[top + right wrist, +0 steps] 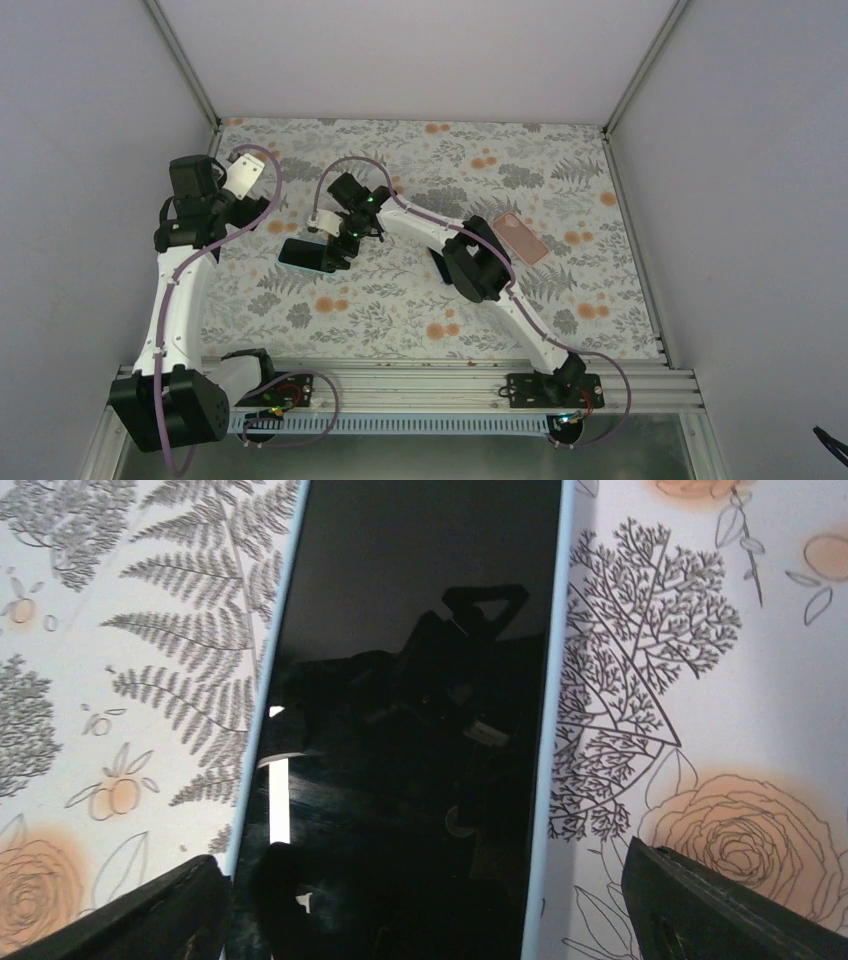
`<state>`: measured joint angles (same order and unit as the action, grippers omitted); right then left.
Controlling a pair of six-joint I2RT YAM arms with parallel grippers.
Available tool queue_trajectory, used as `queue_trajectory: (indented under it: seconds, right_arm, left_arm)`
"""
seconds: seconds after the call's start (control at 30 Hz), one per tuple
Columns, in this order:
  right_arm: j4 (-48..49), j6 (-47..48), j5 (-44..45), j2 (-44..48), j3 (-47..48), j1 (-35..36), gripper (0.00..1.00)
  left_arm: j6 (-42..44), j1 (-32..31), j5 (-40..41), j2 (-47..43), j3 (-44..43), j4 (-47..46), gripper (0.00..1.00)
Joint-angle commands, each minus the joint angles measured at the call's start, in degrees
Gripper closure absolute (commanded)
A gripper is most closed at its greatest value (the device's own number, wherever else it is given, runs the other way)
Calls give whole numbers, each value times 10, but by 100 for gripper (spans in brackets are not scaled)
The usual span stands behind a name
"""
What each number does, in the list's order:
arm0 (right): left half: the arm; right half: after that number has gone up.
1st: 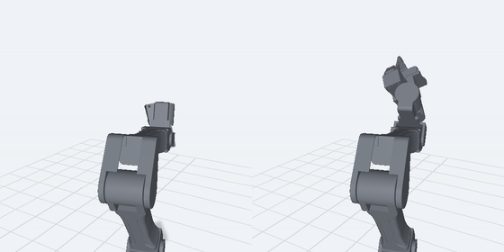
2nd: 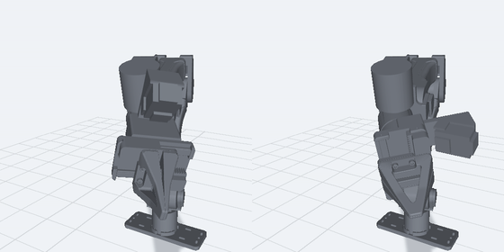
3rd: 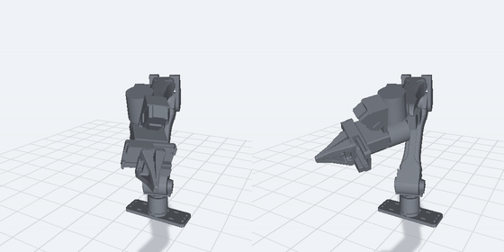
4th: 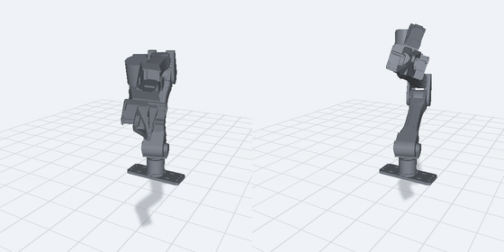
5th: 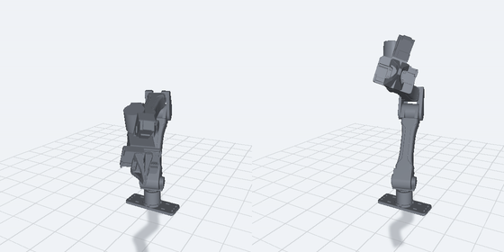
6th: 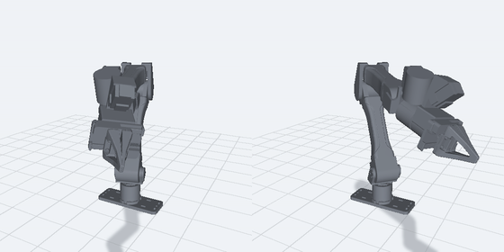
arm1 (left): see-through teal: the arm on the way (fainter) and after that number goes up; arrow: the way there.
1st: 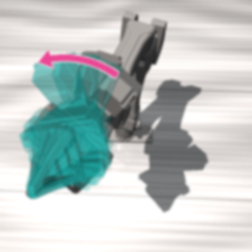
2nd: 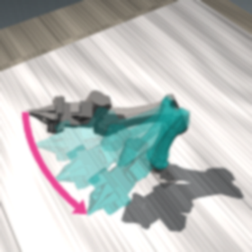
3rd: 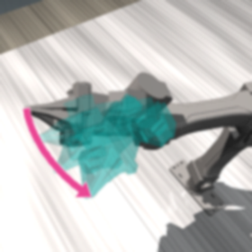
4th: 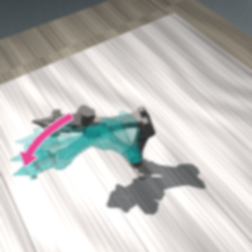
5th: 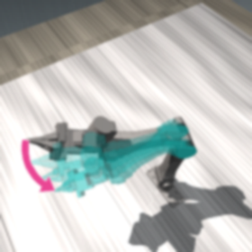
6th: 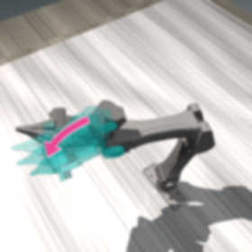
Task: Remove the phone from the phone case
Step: Pick up the phone at the center of the board.
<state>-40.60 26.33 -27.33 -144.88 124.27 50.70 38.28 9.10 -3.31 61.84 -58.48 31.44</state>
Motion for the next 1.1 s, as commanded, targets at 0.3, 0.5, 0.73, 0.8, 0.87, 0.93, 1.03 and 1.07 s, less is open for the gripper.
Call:
queue_trajectory:
  seconds: [0.3, 0.5, 0.73, 0.8, 0.87, 0.93, 1.03, 1.07]
  right_arm:
    - [-45, -20, -4, -20, 6, 21, 0]
    - [-49, -32, 12, -20, -5, 31, 0]
    - [-19, -22, 139, -25, -35, 54, 0]
    - [-20, -14, 181, -33, -36, 59, 0]
    - [-25, -6, 218, -41, -36, 63, 0]
    - [-31, -3, 228, -44, -38, 63, 2]
    - [-37, 5, 231, -41, -52, 63, 15]
    - [-40, 9, 232, -40, -55, 63, 24]
  left_arm:
    - [-18, 16, -11, -11, 26, -23, 0]
    - [-21, 17, -3, -5, 42, -32, 0]
    - [-14, 17, 18, -11, 66, -47, 0]
    - [-12, 18, 22, -13, 70, -50, 0]
    - [-10, 18, 27, -14, 73, -52, 0]
    - [-8, 18, 23, -14, 74, -50, 0]
    - [-11, 18, 3, -14, 74, -46, 0]
    - [-12, 19, -6, -14, 74, -44, 0]
